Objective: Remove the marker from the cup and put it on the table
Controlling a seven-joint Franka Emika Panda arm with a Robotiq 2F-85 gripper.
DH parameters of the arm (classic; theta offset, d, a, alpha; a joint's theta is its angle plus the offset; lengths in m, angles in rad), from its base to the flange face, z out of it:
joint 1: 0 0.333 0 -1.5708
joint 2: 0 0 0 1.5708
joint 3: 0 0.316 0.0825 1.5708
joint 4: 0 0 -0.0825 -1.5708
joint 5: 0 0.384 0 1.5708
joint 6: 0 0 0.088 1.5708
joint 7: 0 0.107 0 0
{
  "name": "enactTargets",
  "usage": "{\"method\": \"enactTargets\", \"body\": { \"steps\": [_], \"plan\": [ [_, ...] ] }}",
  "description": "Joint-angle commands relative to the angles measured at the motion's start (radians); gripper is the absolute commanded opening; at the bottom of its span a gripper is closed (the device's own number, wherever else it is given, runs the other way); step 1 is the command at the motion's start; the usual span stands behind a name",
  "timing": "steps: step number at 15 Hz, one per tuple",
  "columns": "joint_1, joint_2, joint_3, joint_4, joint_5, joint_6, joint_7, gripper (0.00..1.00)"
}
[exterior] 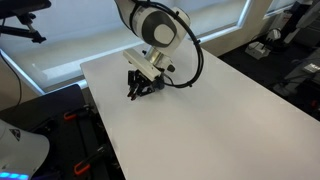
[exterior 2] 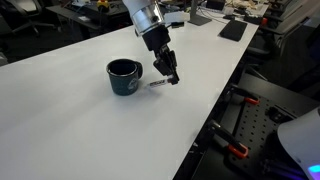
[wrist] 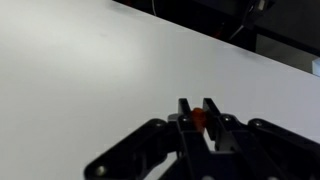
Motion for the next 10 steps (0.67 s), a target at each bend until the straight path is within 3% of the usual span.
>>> {"method": "enactTargets", "body": {
  "steps": [1, 2, 3, 6, 10],
  "plan": [
    [-0.027, 0.041, 0.022, 0.041, 0.053, -0.013, -0.045, 0.43],
    [-0.032, 0.047, 0.026, 0.047, 0.068, -0.015, -0.057, 0.45],
    [-0.017, 0.036, 0.012, 0.027, 0.037, -0.003, -0.029, 0.26],
    [-0.024, 0.050, 0.018, 0.040, 0.047, -0.003, -0.038, 0.45],
    [-0.025, 0.050, 0.019, 0.041, 0.048, -0.003, -0.039, 0.45]
  ]
}}
